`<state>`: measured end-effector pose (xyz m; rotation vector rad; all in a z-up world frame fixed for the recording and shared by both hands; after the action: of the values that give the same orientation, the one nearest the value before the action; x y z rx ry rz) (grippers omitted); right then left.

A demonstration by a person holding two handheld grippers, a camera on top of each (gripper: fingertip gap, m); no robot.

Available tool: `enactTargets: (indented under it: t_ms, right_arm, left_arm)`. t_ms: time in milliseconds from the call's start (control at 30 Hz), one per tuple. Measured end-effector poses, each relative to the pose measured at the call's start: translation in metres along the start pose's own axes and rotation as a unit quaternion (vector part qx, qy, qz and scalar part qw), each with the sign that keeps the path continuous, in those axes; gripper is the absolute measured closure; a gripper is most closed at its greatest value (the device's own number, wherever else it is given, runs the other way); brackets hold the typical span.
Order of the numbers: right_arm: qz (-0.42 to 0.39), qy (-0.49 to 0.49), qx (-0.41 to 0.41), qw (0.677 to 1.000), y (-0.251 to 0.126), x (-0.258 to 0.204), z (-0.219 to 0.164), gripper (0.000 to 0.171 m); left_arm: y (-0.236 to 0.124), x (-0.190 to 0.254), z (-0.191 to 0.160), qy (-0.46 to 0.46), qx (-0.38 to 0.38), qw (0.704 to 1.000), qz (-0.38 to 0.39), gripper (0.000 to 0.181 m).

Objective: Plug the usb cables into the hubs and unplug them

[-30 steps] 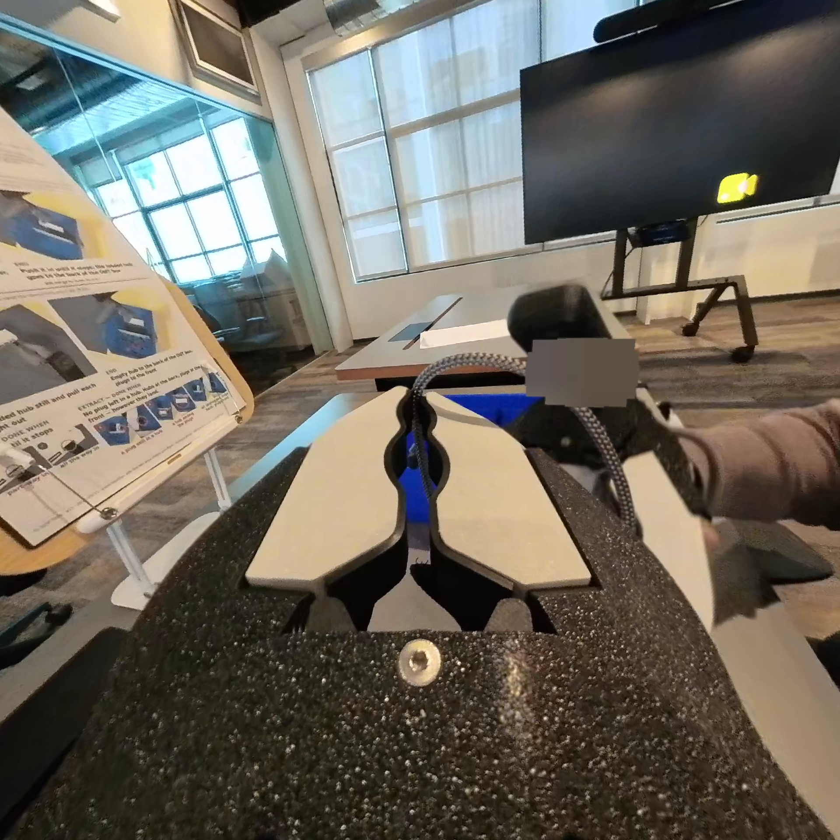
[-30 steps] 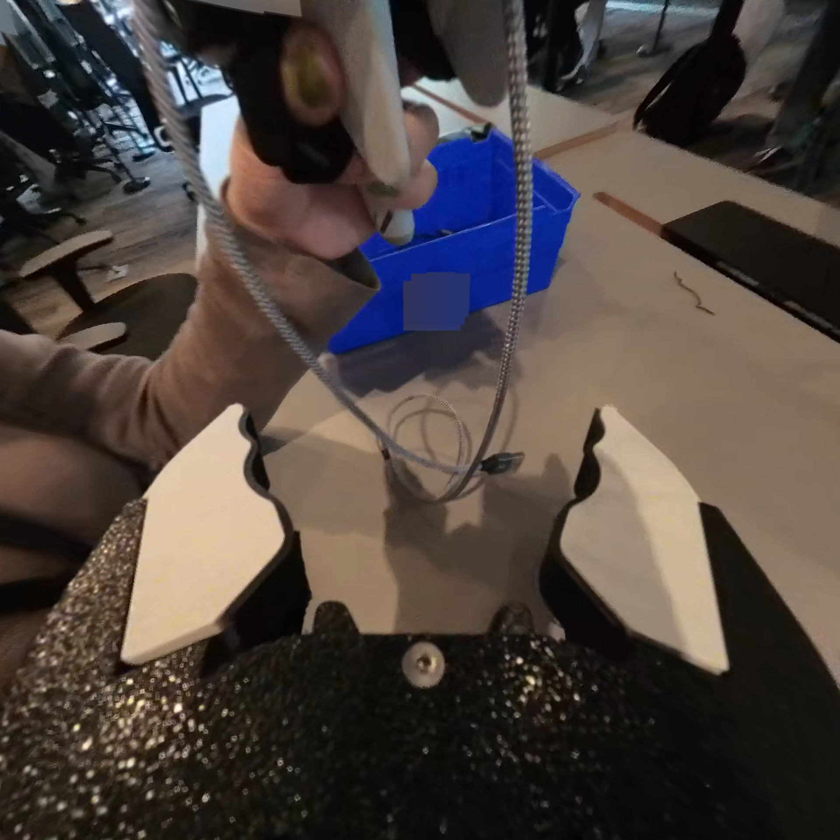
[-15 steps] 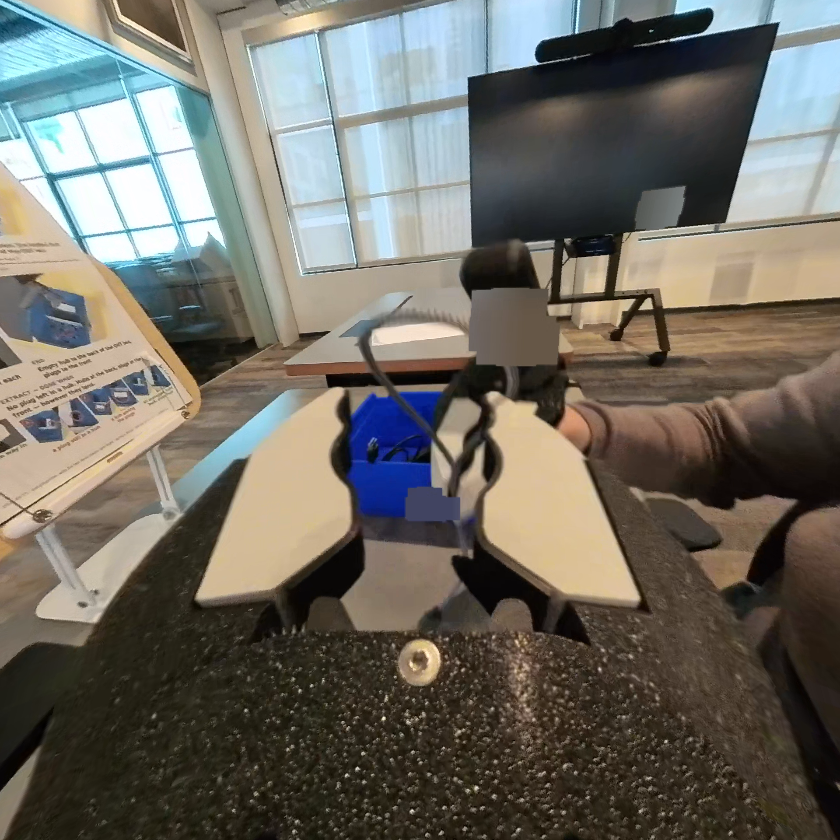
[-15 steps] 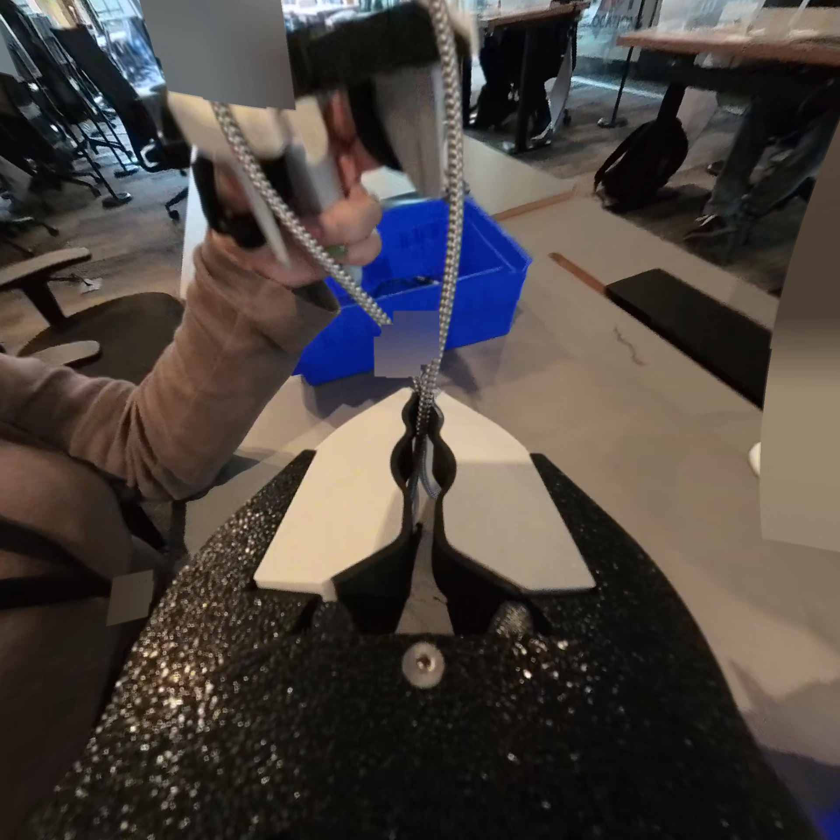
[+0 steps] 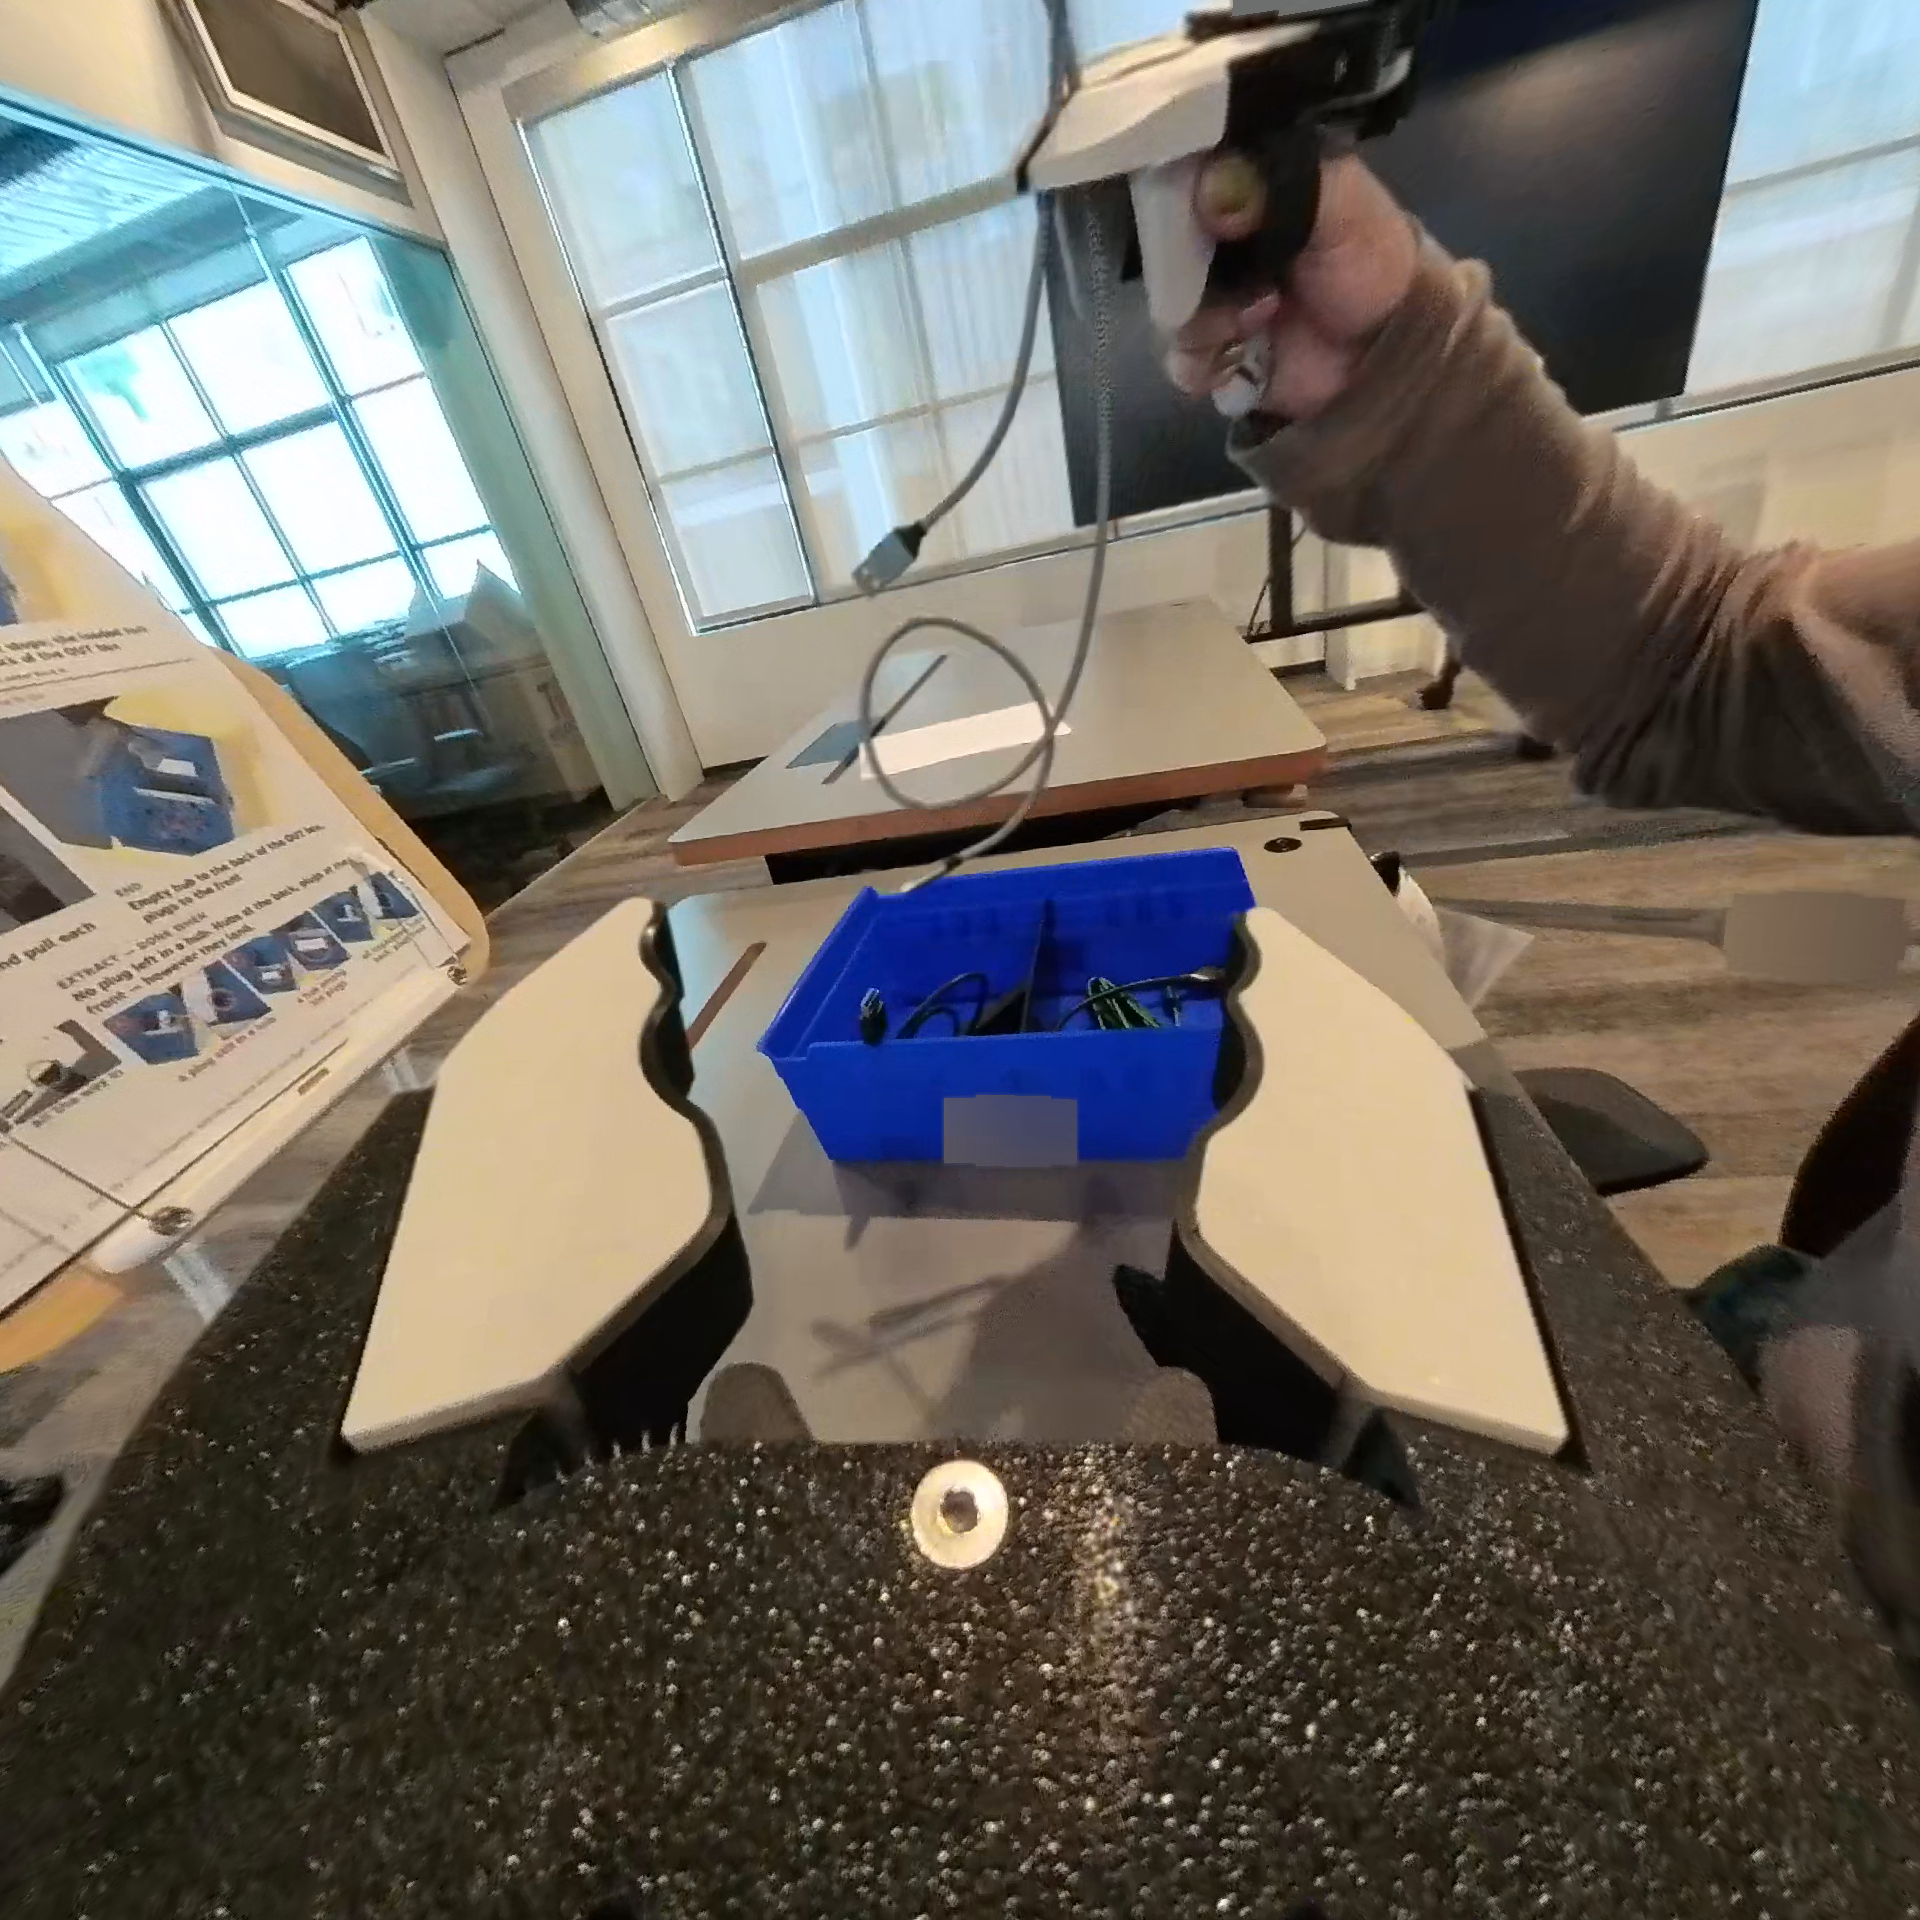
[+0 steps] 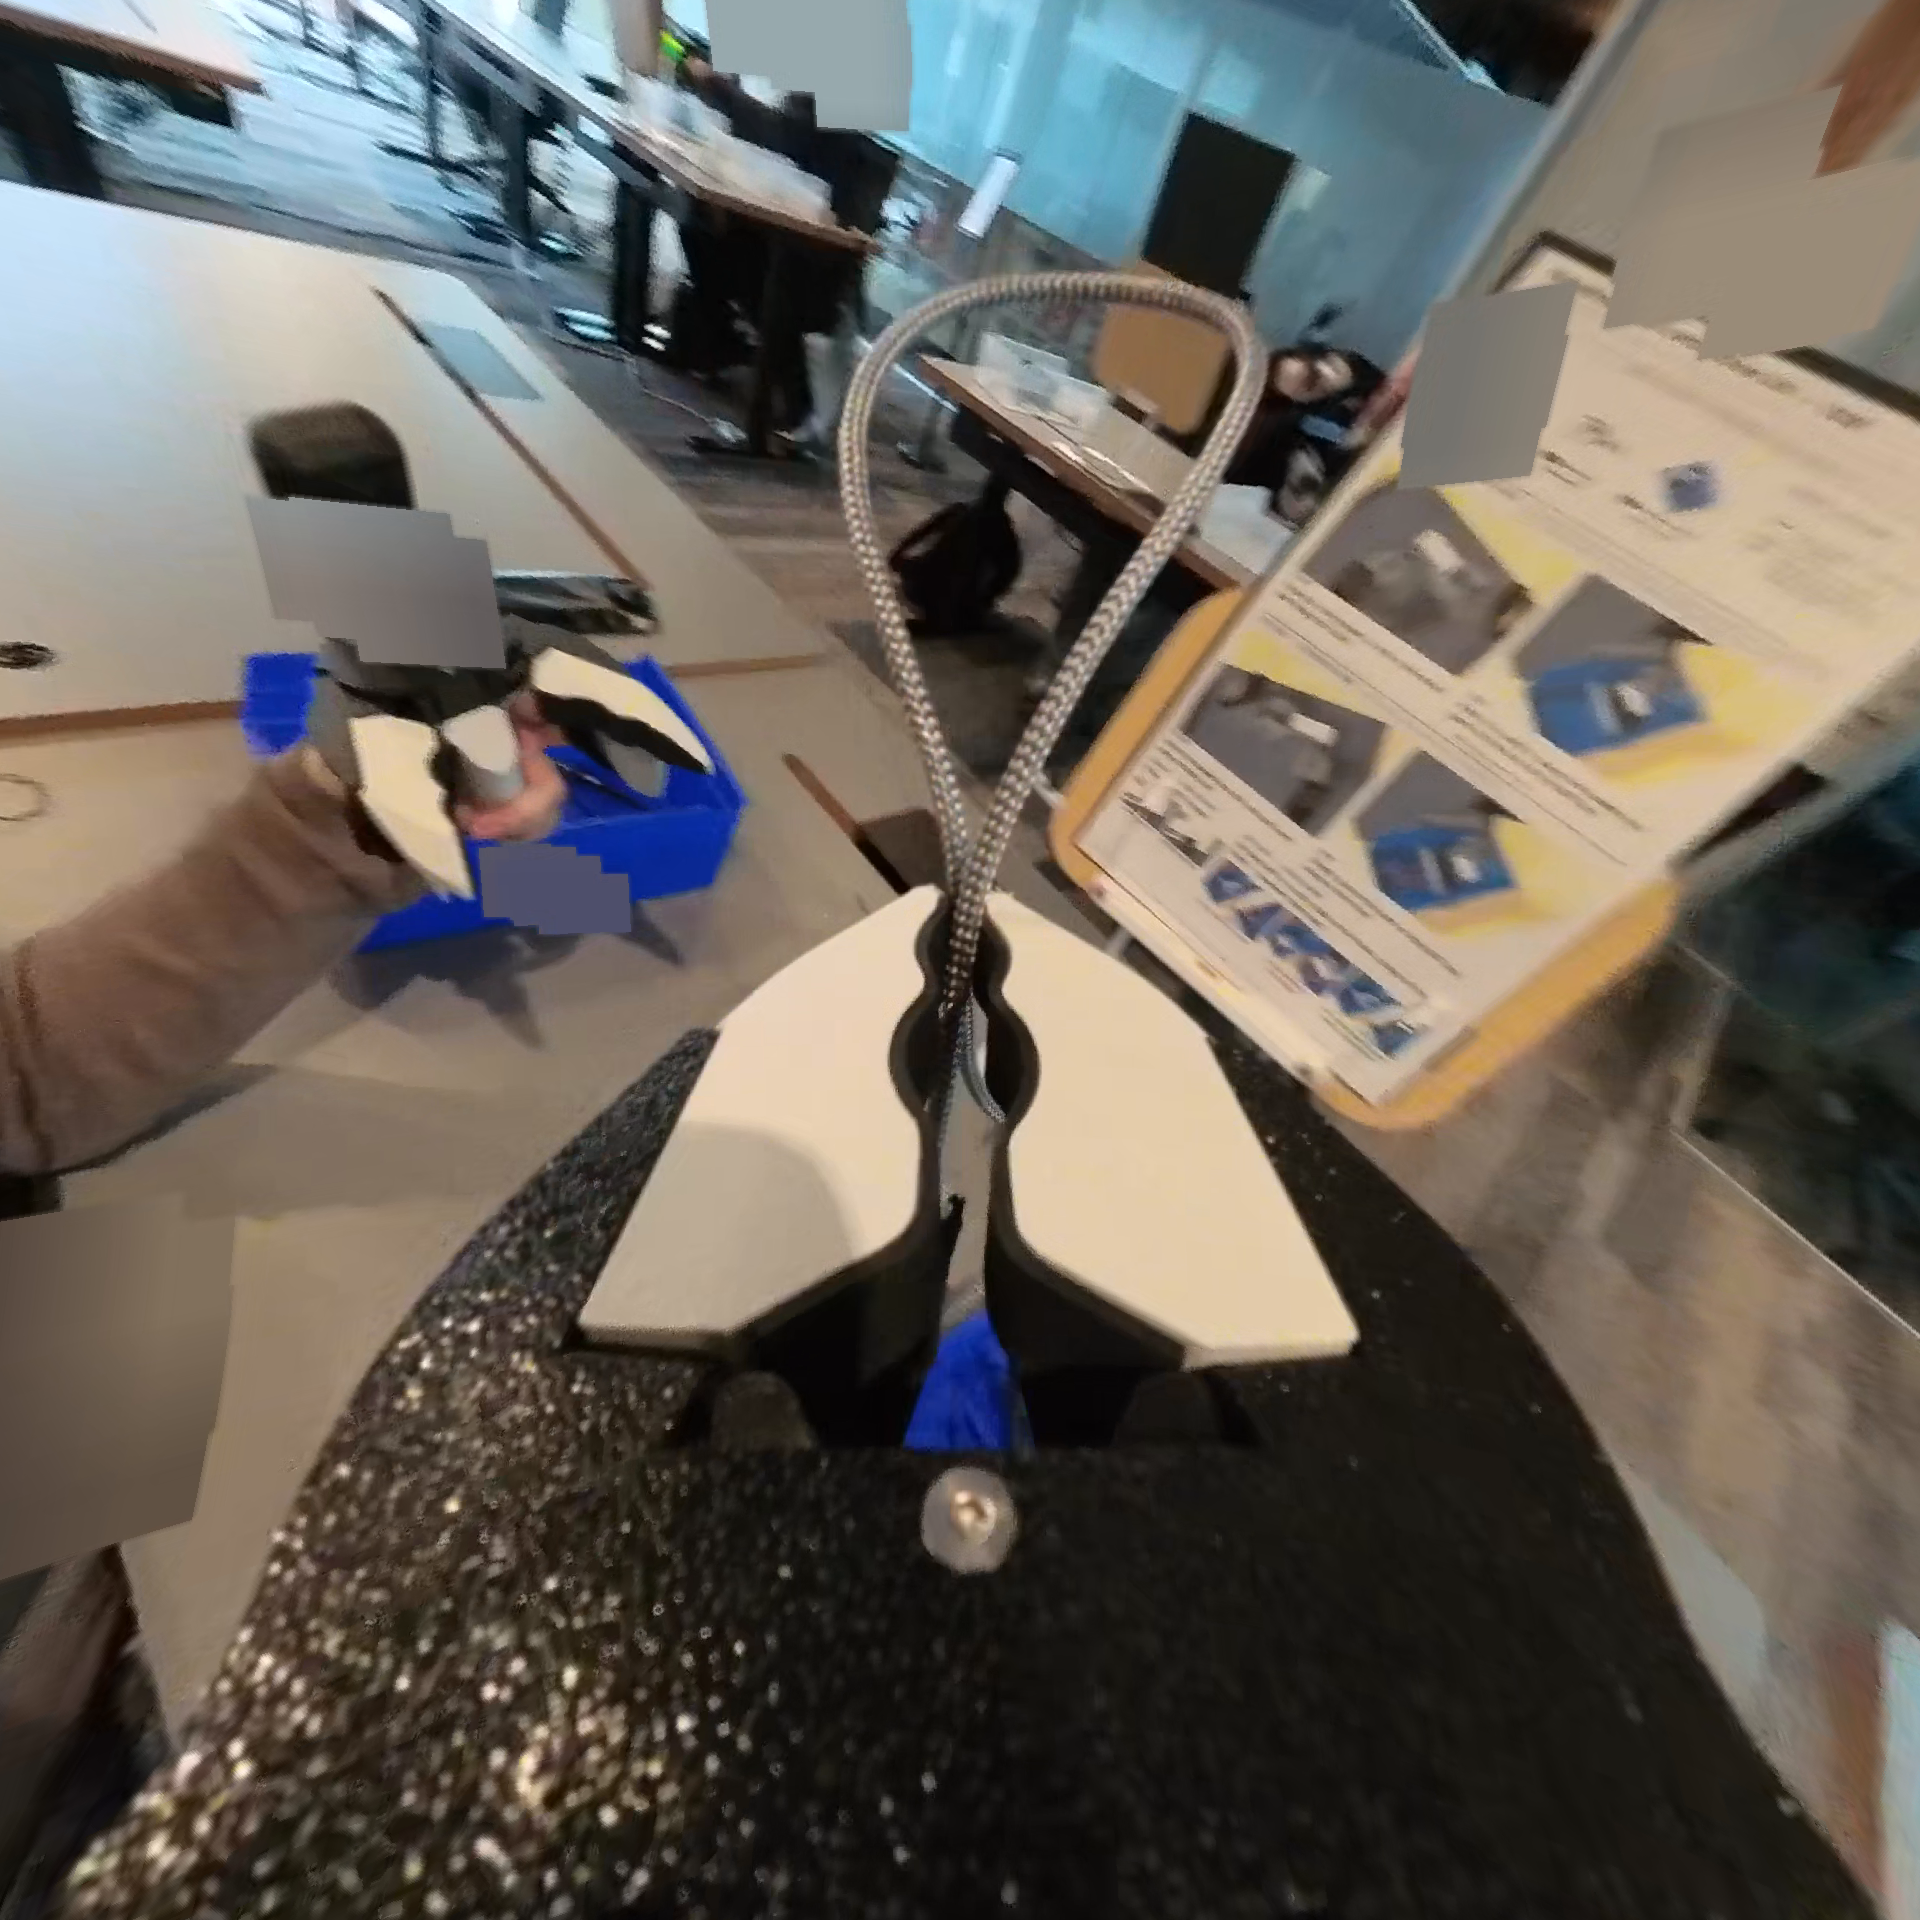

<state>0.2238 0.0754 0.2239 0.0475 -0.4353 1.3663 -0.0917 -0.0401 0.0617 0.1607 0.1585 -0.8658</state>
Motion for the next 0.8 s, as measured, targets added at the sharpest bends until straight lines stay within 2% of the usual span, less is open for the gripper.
enactTargets:
  t_ms: [167, 400, 500, 667, 733, 800]
  right_arm:
    - [-0.027, 0.036, -0.041, 0.998, -0.034, 0.008, -0.041, 0.169]
    - [-0.016, 0.092, -0.032, 0.995, -0.058, -0.006, -0.161, 0.169]
    - [0.013, 0.089, -0.07, 0.993, -0.062, -0.009, -0.208, 0.169]
    - [0.067, 0.031, -0.228, 0.971, -0.06, -0.011, -0.247, 0.169]
    - [0.083, -0.002, -0.342, 0.936, -0.052, -0.012, -0.257, 0.169]
    - [0.097, -0.046, -0.458, 0.882, -0.039, -0.014, -0.267, 0.169]
  left_arm:
    - [0.01, -0.001, -0.005, -0.013, -0.011, 1.0, -0.01, 0.084]
    - [0.021, 0.0, -0.014, -0.023, -0.03, 0.999, -0.036, 0.084]
    - [0.025, 0.0, -0.017, -0.031, -0.034, 0.998, -0.044, 0.084]
    - [0.034, -0.001, -0.024, -0.039, -0.055, 0.997, -0.046, 0.084]
    - [0.037, -0.001, -0.026, -0.042, -0.062, 0.996, -0.049, 0.084]
    - [0.04, -0.001, -0.028, -0.046, -0.068, 0.995, -0.052, 0.084]
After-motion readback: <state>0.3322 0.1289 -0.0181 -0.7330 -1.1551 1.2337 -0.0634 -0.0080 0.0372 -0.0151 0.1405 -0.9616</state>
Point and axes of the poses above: each gripper's, where its closed fingertips meet, y out along the fingers, z out of its top, x = y × z across the jaws, the point moved 10 cm from there along -y, back along the fingers
